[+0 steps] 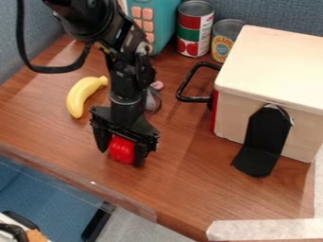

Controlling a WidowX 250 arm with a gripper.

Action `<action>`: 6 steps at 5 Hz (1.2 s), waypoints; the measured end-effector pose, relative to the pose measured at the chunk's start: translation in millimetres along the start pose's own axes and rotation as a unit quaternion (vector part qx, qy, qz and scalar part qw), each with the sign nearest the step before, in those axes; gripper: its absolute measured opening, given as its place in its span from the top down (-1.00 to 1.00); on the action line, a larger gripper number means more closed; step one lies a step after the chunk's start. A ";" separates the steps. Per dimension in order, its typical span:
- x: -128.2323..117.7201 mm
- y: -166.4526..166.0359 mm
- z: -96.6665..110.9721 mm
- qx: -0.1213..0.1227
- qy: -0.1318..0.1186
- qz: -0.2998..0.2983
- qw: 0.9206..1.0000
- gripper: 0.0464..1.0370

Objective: Put the red bell pepper to the left side of the table

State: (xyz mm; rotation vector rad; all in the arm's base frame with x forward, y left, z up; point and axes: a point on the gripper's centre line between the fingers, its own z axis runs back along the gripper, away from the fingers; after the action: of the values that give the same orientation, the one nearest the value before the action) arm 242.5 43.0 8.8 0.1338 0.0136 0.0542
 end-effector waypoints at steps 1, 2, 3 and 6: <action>0.9 6.0 14.0 -0.002 -0.028 0.001 1.000 -0.46; 2.7 27.9 36.5 -0.005 -0.065 0.023 0.998 -0.46; 17.6 77.7 44.3 0.000 -0.074 0.069 0.995 -0.46; 81.9 200.3 11.6 0.001 -0.062 0.112 0.992 -0.46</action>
State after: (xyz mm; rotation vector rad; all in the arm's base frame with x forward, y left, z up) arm 313.8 244.1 46.2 0.1403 -0.1263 0.2696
